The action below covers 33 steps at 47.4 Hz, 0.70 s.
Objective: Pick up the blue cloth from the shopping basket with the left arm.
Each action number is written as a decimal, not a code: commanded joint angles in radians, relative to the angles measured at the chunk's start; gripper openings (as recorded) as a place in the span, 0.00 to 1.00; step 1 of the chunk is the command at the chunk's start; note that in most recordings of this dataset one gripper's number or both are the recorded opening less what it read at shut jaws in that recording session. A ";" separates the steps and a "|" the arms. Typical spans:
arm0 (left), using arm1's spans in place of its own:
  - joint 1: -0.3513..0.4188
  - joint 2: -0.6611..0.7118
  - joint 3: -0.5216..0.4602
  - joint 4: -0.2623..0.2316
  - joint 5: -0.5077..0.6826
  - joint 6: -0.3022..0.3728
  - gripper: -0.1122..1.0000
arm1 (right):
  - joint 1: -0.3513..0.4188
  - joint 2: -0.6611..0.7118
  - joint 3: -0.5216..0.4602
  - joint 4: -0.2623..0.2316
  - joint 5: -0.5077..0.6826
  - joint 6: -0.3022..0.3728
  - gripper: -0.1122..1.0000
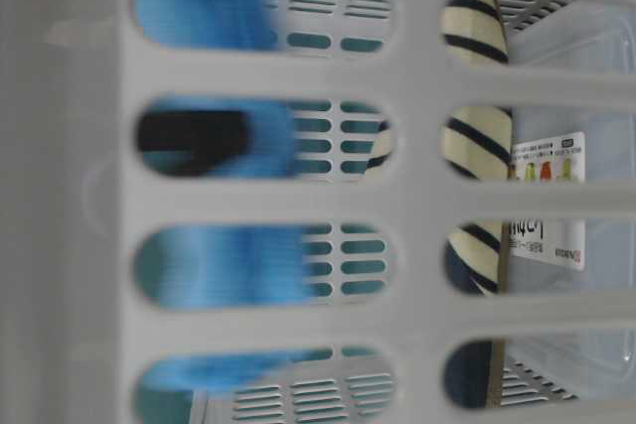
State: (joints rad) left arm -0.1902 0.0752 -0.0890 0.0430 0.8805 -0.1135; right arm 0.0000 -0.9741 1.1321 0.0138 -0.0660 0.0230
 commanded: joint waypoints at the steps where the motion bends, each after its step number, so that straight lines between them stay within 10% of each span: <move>1: 0.002 -0.072 -0.089 0.003 0.080 0.006 0.23 | 0.002 0.006 -0.014 0.003 -0.017 0.002 0.78; 13: 0.003 -0.060 -0.261 0.003 0.285 0.078 0.23 | 0.002 0.012 -0.011 0.005 -0.046 0.002 0.78; 33: 0.011 -0.037 -0.264 0.003 0.305 0.077 0.23 | 0.002 0.017 -0.009 0.006 -0.075 0.003 0.78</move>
State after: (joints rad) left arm -0.1810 0.0522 -0.3344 0.0414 1.1888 -0.0353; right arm 0.0000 -0.9664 1.1321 0.0153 -0.1243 0.0245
